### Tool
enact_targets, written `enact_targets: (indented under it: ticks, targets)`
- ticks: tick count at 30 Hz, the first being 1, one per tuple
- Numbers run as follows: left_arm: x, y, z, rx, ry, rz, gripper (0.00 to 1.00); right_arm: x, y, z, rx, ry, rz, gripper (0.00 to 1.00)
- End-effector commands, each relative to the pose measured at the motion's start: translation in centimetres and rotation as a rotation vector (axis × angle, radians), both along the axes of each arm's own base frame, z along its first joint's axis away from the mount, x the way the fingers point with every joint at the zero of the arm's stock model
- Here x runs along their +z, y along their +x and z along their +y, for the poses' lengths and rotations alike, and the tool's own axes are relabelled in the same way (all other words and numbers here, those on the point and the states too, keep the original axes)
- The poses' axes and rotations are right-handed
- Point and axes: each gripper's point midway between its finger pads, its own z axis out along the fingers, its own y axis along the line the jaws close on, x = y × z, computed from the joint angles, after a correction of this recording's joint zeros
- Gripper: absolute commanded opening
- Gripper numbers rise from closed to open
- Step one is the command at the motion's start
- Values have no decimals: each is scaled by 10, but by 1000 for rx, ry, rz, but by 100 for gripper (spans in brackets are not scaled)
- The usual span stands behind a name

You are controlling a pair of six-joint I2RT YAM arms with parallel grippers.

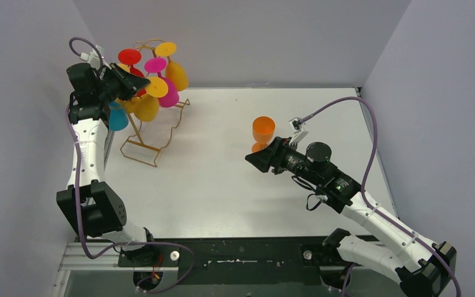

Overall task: Take the wine glass off the wine glass rack
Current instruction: Pick up the wine glass from the wine rack, then place the wine glass at the center of the board.

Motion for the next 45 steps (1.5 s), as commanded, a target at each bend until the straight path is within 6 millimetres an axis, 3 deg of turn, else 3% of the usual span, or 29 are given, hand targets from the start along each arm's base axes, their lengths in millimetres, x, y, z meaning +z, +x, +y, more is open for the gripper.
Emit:
enact_targets:
  ticks: [1,15,27,39,45]
  targets:
    - [20,-12,-7,-48,10,-69,0,23,0,2,-1,49,-60,64]
    - [48,-28,-16,-106,43,-146,0,21,-1,4,8,57,-52,64]
    - [62,-67,-52,-224,63,-231,0,21,-1,8,24,88,-54,64]
    - [50,-107,-109,-400,72,-278,0,30,-4,19,81,147,-80,64]
    - [21,-142,-158,-498,40,-270,0,36,-5,29,128,216,-106,63]
